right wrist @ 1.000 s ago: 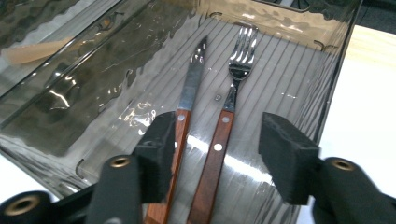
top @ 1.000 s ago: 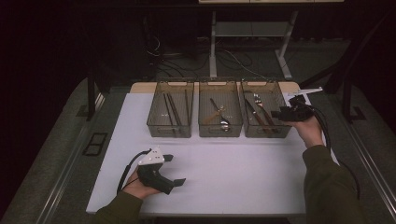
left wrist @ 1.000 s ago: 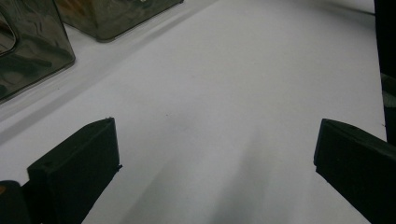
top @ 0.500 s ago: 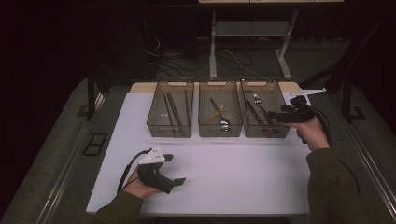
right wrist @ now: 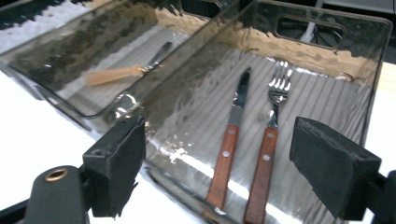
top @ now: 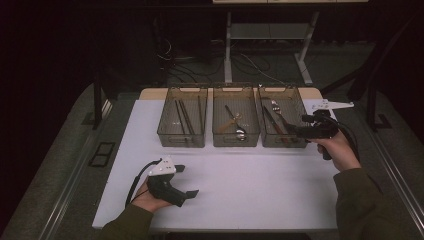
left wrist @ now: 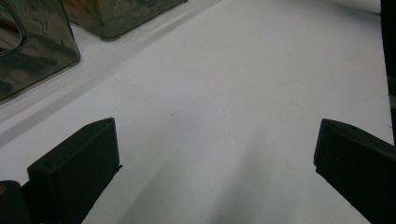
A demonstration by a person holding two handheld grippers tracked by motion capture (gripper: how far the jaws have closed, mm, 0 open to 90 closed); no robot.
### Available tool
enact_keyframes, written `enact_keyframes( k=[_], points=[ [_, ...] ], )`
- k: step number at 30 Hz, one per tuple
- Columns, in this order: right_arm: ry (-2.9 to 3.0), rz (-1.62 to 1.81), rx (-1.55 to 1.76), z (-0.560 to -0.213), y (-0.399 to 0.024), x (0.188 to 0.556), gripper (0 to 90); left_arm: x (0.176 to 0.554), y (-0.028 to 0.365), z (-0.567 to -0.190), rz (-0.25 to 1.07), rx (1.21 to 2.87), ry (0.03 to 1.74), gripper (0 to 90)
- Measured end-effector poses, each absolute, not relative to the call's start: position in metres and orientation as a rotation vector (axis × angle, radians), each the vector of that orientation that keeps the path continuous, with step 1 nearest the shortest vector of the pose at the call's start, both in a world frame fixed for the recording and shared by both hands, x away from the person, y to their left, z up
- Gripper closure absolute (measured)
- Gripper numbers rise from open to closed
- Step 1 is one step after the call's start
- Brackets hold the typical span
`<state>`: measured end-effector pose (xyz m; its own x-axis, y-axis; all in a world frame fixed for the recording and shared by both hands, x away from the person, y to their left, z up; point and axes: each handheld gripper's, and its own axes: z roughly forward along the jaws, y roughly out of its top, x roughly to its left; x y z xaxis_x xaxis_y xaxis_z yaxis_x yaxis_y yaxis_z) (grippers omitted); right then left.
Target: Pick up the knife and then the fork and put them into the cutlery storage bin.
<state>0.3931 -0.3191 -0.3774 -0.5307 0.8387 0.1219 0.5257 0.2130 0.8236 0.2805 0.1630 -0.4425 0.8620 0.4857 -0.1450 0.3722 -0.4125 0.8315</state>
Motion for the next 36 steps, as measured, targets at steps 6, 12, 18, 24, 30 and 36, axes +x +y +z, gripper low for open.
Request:
enact_keyframes(
  k=[6,12,18,24,30,36],
  points=[
    [2.139,1.244,1.233,-0.380,-0.314,0.377,17.1,0.281,0.164,-0.442,0.146,2.041,0.619,0.0],
    [2.136,1.256,1.208,-0.384,-0.311,0.364,17.1,0.281,0.165,-0.442,0.147,2.036,0.625,0.0],
    [2.160,1.272,1.167,-0.392,-0.305,0.347,17.1,0.282,0.166,-0.442,0.149,2.027,0.626,0.0],
    [2.195,1.252,1.138,-0.405,-0.297,0.329,17.1,0.283,0.167,-0.442,0.151,2.021,0.630,0.0],
    [2.198,1.278,1.153,-0.417,-0.295,0.316,17.1,0.282,0.167,-0.442,0.150,2.020,0.630,0.0],
    [2.207,1.282,1.156,-0.427,-0.294,0.304,17.1,0.281,0.167,-0.440,0.159,2.025,0.625,0.0]
  ],
)
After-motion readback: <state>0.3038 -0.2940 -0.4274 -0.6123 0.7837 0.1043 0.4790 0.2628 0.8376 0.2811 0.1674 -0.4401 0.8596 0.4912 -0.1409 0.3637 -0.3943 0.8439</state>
